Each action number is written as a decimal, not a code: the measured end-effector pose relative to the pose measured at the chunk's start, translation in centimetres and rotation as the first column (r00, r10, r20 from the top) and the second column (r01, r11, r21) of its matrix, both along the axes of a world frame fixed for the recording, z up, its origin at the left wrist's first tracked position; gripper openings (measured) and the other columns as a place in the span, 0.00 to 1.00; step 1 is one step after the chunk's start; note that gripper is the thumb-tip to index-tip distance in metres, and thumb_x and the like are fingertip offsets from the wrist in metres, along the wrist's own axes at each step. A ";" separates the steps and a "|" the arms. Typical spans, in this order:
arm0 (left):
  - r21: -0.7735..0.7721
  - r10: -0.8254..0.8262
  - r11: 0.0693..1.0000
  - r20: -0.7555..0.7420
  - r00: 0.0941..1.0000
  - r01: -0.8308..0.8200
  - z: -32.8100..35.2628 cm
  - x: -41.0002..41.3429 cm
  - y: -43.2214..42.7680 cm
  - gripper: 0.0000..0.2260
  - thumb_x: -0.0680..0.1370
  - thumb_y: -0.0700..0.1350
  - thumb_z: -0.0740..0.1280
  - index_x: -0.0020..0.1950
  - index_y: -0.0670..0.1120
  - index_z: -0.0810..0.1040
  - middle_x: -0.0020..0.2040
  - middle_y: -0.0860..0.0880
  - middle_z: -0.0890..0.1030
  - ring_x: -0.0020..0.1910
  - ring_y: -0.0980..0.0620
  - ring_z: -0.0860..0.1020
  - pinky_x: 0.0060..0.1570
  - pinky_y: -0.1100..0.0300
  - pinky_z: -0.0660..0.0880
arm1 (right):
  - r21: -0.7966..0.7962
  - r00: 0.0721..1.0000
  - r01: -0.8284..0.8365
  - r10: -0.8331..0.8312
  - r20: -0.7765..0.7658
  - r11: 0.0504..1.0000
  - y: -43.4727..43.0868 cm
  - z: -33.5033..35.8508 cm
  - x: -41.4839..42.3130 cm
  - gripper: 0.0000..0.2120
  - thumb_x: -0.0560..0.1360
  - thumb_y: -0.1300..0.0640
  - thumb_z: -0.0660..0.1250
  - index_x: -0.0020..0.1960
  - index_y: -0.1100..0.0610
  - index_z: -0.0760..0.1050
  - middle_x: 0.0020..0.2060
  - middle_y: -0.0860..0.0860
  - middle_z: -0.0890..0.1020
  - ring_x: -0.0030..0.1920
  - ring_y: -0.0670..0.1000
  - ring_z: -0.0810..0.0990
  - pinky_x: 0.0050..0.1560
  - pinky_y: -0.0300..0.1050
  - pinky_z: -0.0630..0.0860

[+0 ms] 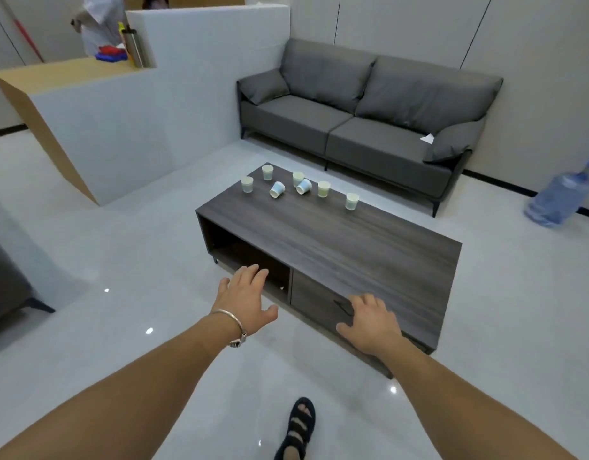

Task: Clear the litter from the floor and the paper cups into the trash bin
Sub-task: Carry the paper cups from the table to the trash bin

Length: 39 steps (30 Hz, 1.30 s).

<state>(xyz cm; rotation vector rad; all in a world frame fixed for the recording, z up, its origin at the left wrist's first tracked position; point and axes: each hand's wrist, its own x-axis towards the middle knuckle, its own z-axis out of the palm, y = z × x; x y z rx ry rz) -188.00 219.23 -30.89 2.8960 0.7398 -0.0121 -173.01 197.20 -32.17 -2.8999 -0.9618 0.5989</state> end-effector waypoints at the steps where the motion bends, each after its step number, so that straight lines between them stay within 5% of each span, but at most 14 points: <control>1: 0.002 0.010 1.000 0.006 1.000 -0.010 -0.1 1.5 1.5 0.35 0.73 0.64 0.59 0.76 0.51 0.54 0.77 0.50 0.55 0.76 0.49 0.53 0.72 0.46 0.55 | 0.004 1.000 0.006 -0.006 0.002 1.000 1.6 -0.3 1.9 0.35 0.77 0.38 0.60 0.77 0.51 0.55 0.73 0.53 0.63 0.72 0.57 0.61 0.68 0.56 0.64; 13: 0.021 0.049 0.999 -0.009 0.999 -0.049 0.6 16.5 17.1 0.35 0.72 0.64 0.60 0.75 0.51 0.56 0.75 0.50 0.58 0.74 0.50 0.56 0.71 0.48 0.58 | -0.004 0.998 -0.057 0.057 -0.027 0.998 18.6 -0.6 18.6 0.32 0.77 0.38 0.61 0.75 0.52 0.58 0.70 0.53 0.65 0.70 0.56 0.63 0.66 0.55 0.66; 26: -0.075 -0.175 0.983 -0.081 0.981 0.169 -1.6 36.7 33.0 0.36 0.72 0.62 0.62 0.76 0.51 0.54 0.77 0.50 0.55 0.75 0.50 0.52 0.72 0.47 0.54 | -0.076 0.978 0.203 -0.207 -0.041 0.976 30.3 -3.3 32.9 0.30 0.76 0.39 0.61 0.73 0.52 0.62 0.68 0.53 0.66 0.68 0.56 0.65 0.65 0.54 0.68; 39: -0.128 -0.316 0.945 -0.130 0.940 0.300 -5.9 53.9 37.7 0.36 0.72 0.63 0.62 0.75 0.51 0.55 0.75 0.51 0.56 0.74 0.51 0.55 0.71 0.49 0.56 | -0.137 0.913 0.376 -0.392 -0.115 0.916 34.4 -9.7 50.7 0.34 0.76 0.39 0.63 0.76 0.52 0.58 0.71 0.53 0.64 0.70 0.57 0.63 0.65 0.54 0.68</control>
